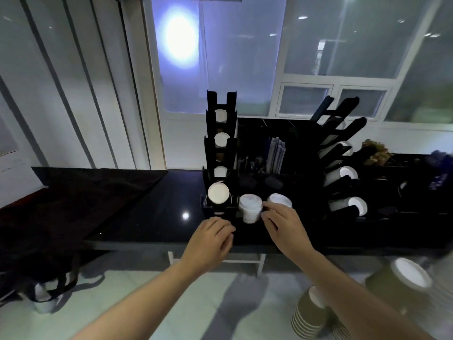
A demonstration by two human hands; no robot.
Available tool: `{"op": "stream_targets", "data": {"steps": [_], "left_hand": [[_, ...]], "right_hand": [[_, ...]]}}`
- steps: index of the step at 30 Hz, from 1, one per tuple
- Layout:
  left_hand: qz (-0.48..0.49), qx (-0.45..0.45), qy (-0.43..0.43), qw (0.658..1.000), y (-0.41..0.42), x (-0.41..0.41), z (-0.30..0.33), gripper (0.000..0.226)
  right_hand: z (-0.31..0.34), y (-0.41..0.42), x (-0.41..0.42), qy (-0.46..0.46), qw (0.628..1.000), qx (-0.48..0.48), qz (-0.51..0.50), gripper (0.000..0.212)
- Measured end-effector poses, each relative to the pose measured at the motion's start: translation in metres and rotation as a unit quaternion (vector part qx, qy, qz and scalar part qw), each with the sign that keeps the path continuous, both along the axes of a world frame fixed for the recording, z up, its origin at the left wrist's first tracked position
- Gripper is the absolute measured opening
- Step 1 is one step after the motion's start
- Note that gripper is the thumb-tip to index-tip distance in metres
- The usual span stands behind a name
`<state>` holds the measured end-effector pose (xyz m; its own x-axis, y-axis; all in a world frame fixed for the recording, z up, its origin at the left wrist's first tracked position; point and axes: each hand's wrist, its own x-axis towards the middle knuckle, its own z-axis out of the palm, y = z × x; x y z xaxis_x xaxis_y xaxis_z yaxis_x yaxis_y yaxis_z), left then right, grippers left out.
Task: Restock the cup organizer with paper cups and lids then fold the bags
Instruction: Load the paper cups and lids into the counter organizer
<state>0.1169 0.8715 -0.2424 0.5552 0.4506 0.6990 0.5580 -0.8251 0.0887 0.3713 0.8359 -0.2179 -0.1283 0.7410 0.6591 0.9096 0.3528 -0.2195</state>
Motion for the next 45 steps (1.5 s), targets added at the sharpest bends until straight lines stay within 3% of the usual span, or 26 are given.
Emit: {"op": "stream_targets", "data": {"steps": [3,8,13,16,22,28,34,38,45], "left_hand": [[-0.005,-0.019,0.029,0.999,-0.008,0.029,-0.013,0.017],[-0.008,-0.029,0.078,0.997,-0.024,0.076,-0.038,0.034],[-0.023,-0.105,0.109,0.988,-0.045,0.099,-0.055,0.036],[-0.026,-0.144,0.131,0.981,-0.059,0.105,-0.064,0.036],[-0.016,-0.192,0.187,0.963,-0.072,0.106,-0.087,0.028],[-0.01,-0.195,0.203,0.959,-0.08,0.108,-0.088,0.035],[-0.003,-0.153,0.152,0.976,-0.062,0.116,-0.038,0.024],[0.034,-0.108,0.1,0.988,-0.054,0.113,0.001,0.032],[0.082,-0.049,0.013,0.995,-0.035,0.076,0.069,0.028]], "right_hand": [[-0.012,-0.034,0.03,0.001,0.997,-0.051,-0.062,0.012],[-0.043,-0.088,0.069,0.033,0.968,-0.221,-0.113,0.024],[-0.089,-0.118,0.087,0.037,0.885,-0.434,-0.165,0.069],[-0.112,-0.133,0.091,0.086,0.849,-0.497,-0.16,0.076],[-0.126,-0.139,0.09,0.123,0.857,-0.48,-0.143,0.06],[-0.112,-0.142,0.079,0.136,0.862,-0.469,-0.134,0.066],[-0.035,-0.125,0.069,0.109,0.91,-0.384,-0.109,0.067],[0.024,-0.115,0.059,0.096,0.94,-0.315,-0.086,0.068],[0.121,-0.088,0.039,0.093,0.971,-0.216,-0.037,0.064]]}}
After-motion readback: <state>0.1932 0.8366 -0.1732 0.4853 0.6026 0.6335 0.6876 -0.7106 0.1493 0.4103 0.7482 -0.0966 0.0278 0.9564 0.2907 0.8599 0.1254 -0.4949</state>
